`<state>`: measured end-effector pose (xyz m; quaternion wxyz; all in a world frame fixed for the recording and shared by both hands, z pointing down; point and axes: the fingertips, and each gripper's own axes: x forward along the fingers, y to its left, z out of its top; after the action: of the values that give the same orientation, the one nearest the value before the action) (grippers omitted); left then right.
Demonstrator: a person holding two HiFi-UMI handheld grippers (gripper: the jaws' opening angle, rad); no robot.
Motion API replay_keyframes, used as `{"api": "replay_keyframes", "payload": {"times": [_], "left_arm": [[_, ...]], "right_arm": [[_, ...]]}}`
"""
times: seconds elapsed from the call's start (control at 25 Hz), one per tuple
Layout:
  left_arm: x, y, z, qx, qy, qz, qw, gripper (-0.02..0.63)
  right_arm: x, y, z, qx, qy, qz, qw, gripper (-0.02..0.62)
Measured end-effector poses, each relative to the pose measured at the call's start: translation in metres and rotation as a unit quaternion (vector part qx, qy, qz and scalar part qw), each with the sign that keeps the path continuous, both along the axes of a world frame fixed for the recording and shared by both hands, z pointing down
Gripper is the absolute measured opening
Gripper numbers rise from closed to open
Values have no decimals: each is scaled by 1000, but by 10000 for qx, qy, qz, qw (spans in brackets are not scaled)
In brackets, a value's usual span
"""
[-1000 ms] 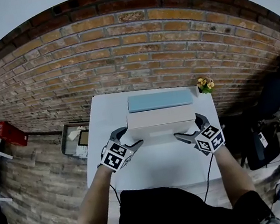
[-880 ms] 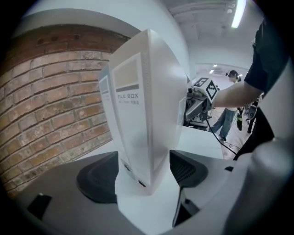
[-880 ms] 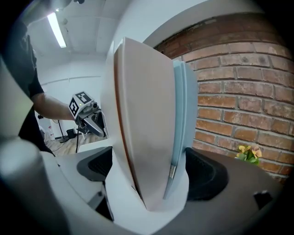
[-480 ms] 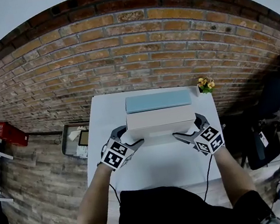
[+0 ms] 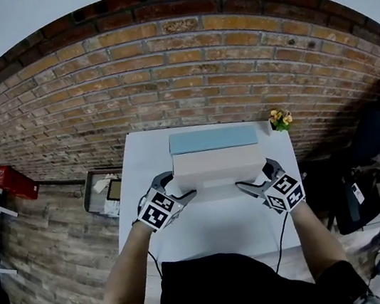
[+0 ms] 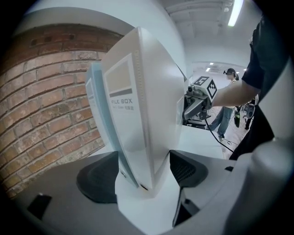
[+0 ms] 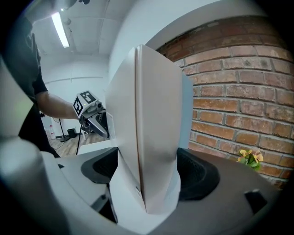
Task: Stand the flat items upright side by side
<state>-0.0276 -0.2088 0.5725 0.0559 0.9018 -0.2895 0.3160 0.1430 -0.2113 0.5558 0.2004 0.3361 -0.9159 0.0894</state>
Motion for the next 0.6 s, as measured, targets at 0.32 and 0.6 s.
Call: {"api": "replay_keyframes", "payload": {"times": [0.32,0.6], "left_arm": [[-1,0,0,-63,-34,132,9999,360],[-1,-4,2,-146,-172,269,9994,400]], "right_arm": [[3,-2,-1,-247,-116,-239,9993,431],[1,-3,6,-365,-163,-435,9983,437]]}}
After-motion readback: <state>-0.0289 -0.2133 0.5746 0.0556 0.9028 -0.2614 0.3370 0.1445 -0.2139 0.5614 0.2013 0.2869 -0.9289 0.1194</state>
